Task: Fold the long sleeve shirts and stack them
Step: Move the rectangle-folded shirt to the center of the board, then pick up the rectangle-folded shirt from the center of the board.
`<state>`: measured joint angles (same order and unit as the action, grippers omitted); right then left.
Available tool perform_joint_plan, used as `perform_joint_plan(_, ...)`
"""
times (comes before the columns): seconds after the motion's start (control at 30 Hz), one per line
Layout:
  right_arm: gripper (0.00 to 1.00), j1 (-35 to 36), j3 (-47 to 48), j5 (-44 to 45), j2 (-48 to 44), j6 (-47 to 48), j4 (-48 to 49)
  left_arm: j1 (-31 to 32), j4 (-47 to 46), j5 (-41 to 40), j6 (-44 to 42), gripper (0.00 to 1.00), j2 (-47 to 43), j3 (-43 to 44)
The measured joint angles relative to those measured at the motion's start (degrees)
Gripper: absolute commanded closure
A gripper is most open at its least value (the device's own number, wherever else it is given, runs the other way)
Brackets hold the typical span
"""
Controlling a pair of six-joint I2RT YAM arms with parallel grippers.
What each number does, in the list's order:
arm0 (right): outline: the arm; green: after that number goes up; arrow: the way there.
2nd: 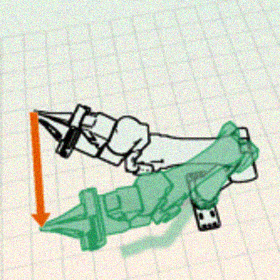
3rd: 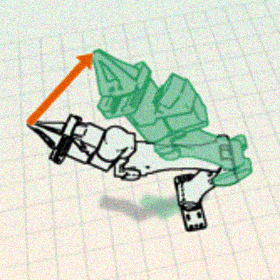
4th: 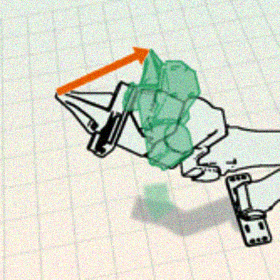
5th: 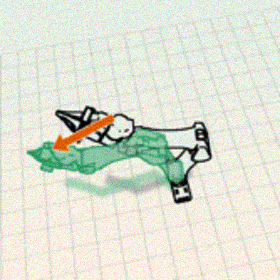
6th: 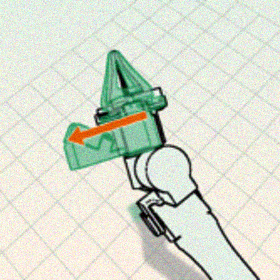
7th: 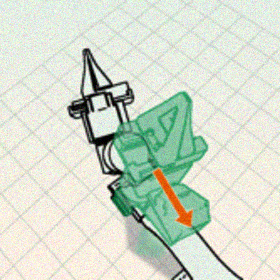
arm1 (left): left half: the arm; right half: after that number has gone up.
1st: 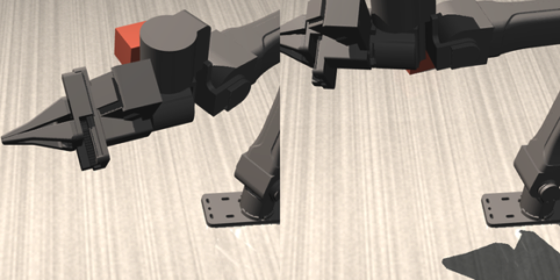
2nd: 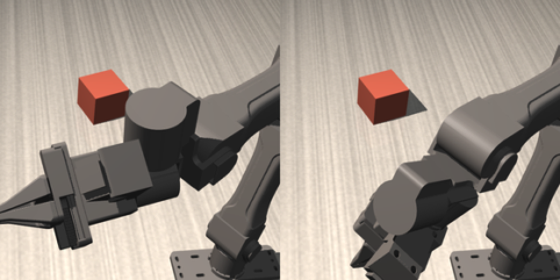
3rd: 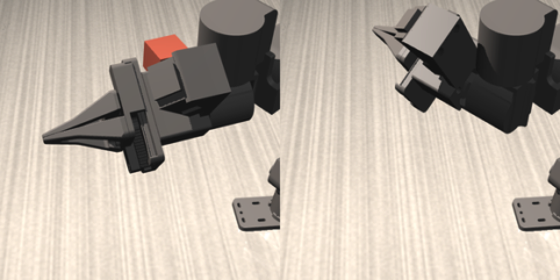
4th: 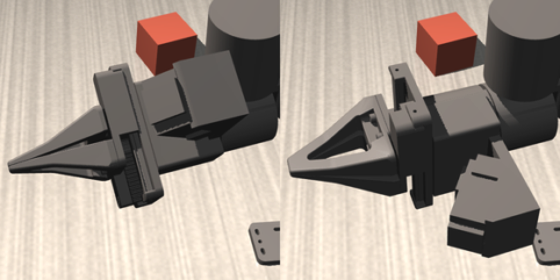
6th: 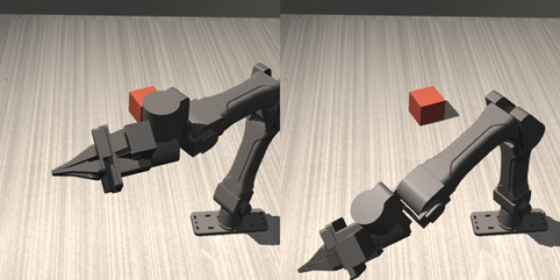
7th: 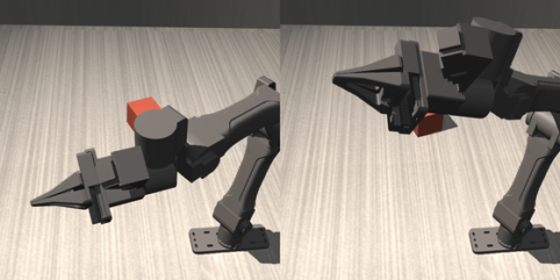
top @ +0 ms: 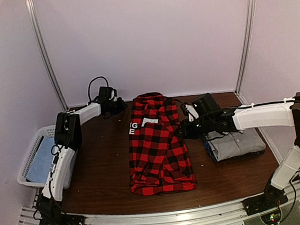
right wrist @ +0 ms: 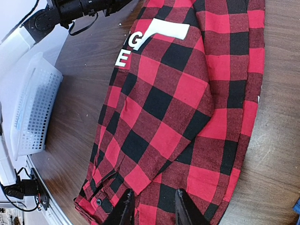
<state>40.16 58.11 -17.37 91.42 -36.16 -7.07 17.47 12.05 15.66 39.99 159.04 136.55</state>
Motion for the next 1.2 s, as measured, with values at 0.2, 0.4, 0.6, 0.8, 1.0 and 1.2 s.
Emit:
perform_joint_plan(0.2, 0.67, 0.44, -3.8, 0.59, -2.27, 0.11, -0.42, -0.57, 0.2, 3.32, -0.68, 0.79, -10.51, -12.13)
perform_joint_plan(0.4, 0.65, 2.97, -9.22, 0.72, -6.27, -0.2, -0.35, -0.46, -4.04, 9.33, 0.2, 0.79, -29.35, -33.57)
perform_joint_plan(0.6, 0.64, 6.12, -15.06, 0.63, -8.72, -1.73, 1.01, 0.37, -7.87, 13.66, 1.4, 0.79, -45.13, -56.87)
perform_joint_plan(0.8, 0.63, 7.78, -20.04, 0.31, -11.34, -3.87, 2.73, 2.38, -8.55, 16.31, 2.78, 0.78, -57.83, -78.4)
perform_joint_plan(1.0, 0.6, 9.11, -24.02, -0.24, -13.99, -6.32, 4.66, 7.15, -9.05, 18.21, 2.99, 0.76, -66.42, -90.9)
perform_joint_plan(1.2, 0.58, 10.34, -26.91, -0.66, -15.34, -7.72, 5.2, 12.87, -8.98, 20.68, 2.99, 0.7, -70.86, -99.1)
